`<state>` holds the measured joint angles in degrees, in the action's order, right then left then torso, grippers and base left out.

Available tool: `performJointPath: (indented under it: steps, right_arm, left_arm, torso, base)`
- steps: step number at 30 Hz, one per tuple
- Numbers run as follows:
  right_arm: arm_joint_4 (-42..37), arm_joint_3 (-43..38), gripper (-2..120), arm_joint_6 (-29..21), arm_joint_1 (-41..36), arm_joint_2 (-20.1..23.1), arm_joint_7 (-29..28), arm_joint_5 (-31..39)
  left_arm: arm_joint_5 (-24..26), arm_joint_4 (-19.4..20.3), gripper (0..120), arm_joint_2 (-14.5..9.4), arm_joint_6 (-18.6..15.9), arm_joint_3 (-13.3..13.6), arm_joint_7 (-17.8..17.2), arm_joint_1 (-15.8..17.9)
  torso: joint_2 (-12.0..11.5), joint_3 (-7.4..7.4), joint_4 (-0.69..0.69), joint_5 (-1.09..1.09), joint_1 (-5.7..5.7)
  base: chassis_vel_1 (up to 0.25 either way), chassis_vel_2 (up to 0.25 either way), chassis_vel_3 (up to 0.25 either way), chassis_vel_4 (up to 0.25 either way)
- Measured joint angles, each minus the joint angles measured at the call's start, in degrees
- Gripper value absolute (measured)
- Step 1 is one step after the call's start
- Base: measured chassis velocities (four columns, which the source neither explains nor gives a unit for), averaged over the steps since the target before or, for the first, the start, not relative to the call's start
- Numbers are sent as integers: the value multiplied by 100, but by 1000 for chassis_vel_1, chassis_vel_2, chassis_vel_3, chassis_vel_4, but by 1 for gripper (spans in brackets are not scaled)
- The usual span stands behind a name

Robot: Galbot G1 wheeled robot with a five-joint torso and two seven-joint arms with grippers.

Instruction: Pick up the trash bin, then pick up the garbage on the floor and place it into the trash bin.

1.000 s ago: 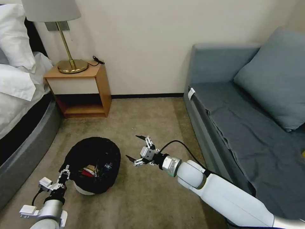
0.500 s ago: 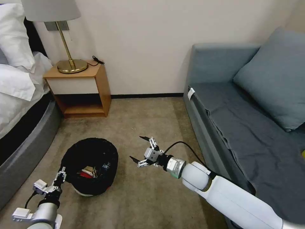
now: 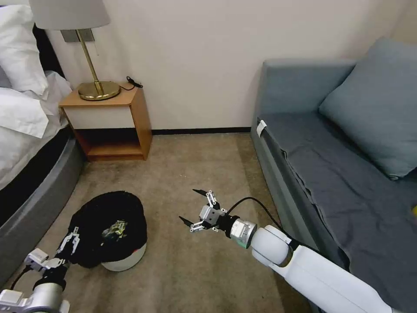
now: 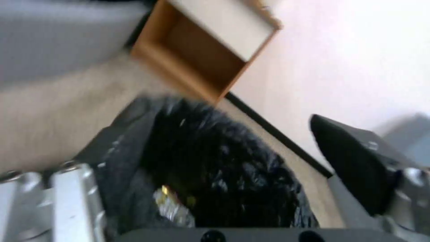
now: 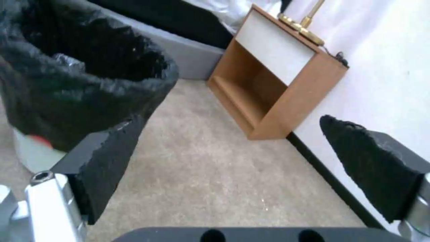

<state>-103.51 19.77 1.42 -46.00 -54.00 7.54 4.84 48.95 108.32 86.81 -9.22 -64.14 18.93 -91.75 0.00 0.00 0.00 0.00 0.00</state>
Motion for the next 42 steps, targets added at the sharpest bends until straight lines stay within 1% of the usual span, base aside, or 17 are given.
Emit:
performJointPath:
  steps: [1, 3, 6, 8, 11, 15, 17, 20, 22, 24, 26, 33, 36, 37, 40, 41, 42]
  right_arm:
    - [0, 0, 100, 0, 0, 0, 0, 0]
    - [-102, -138, 100, -15, -99, 33, -17, 37]
    - [-189, -293, 100, -30, -191, 63, -58, 67]
    - [-343, -593, 100, -107, -384, 99, -228, 114]
    - [-482, -847, 100, -199, -535, 121, -402, 168]
    - [-908, -1550, 100, -494, -944, 126, -900, 247]
    - [-1028, -1751, 100, -589, -1065, 107, -1042, 256]
    - [-1399, -2395, 100, -894, -1538, -15, -1585, 264]
    - [-1431, -2472, 100, -914, -1609, -36, -1631, 253]
    - [-1624, -2862, 100, -1001, -2009, -196, -1832, 143]
    - [-1894, -3275, 100, -1178, -2404, -406, -2062, 127]
    - [-2420, -4077, 100, -1400, -3160, -800, -2228, 117]
    - [-2745, -4556, 100, -1474, -3607, -1100, -2236, 66]
    - [-2745, -4556, 100, -1474, -3607, -1100, -2236, 66]
    - [-2980, -4926, 100, -1497, -3960, -1386, -2258, 38]
    - [-3075, -5087, 100, -1498, -4091, -1491, -2267, 35]
    - [-3075, -5087, 100, -1498, -4091, -1491, -2267, 35]
  left_arm:
    - [0, 0, 96, 0, 0, 0, 0, 0]
    - [-500, 155, 100, 8, 232, -28, 287, -46]
    - [-812, 312, 100, 13, 401, 6, 410, -63]
    - [-1242, 580, 100, 69, 651, 190, 436, -41]
    - [-1502, 730, 100, 131, 793, 349, 384, -13]
    - [-2450, 949, 100, 314, 1348, 754, 187, 68]
    - [-2555, 999, 100, 343, 1414, 847, 112, 73]
    - [-2802, 1183, 100, 446, 1610, 1102, -344, 79]
    - [-2860, 1199, 100, 463, 1646, 1122, -409, 76]
    - [-3046, 1300, 100, 527, 1775, 1260, -672, 9]
    - [-3142, 1427, 100, 532, 1817, 1467, -900, -153]
    - [-3539, 1551, 100, 533, 1824, 1847, -1083, -515]
    - [-3690, 1554, 100, 545, 1708, 2092, -1219, -826]
    - [-3690, 1554, 100, 545, 1708, 2092, -1219, -826]
    - [-3740, 1547, 100, 544, 1691, 2353, -1291, -1093]
    - [-3778, 1569, 100, 543, 1720, 2536, -1319, -1238]
    - [-3778, 1569, 100, 543, 1720, 2536, -1319, -1238]
  torso:
    - [0, 0, 0, 0, 0]
    - [0, 0, 1, 0, 0]
    - [0, 0, 0, 1, 0]
    - [0, 0, 0, 1, 0]
    - [0, 0, 0, 2, 0]
    - [0, 0, -1, 1, 0]
    - [0, 0, 0, 0, 0]
    - [0, 0, 0, 1, 0]
    - [0, 0, -1, 1, 0]
    - [0, 0, -1, 2, 0]
    - [0, 0, 1, 1, 0]
    - [0, 0, -1, 0, 0]
    - [0, 0, 0, -1, 0]
    - [0, 0, 0, -1, 0]
    - [0, 0, 0, 0, -1]
    - [0, 0, 0, 0, -1]
    - [0, 0, 0, 0, -1]
  base:
    - [0, 0, 0, 0]
    - [0, 0, 0, 0]
    - [0, 0, 0, 0]
    - [0, 0, 0, 0]
    - [0, 0, 0, 0]
    - [0, 0, 0, 0]
    - [0, 0, 0, 0]
    - [0, 0, 0, 0]
    - [0, 0, 0, 0]
    - [0, 0, 0, 0]
    - [0, 0, 0, 0]
    - [0, 0, 0, 0]
    - [0, 0, 0, 0]
    - [0, 0, 0, 0]
    - [0, 0, 0, 0]
    - [0, 0, 0, 0]
    - [0, 0, 0, 0]
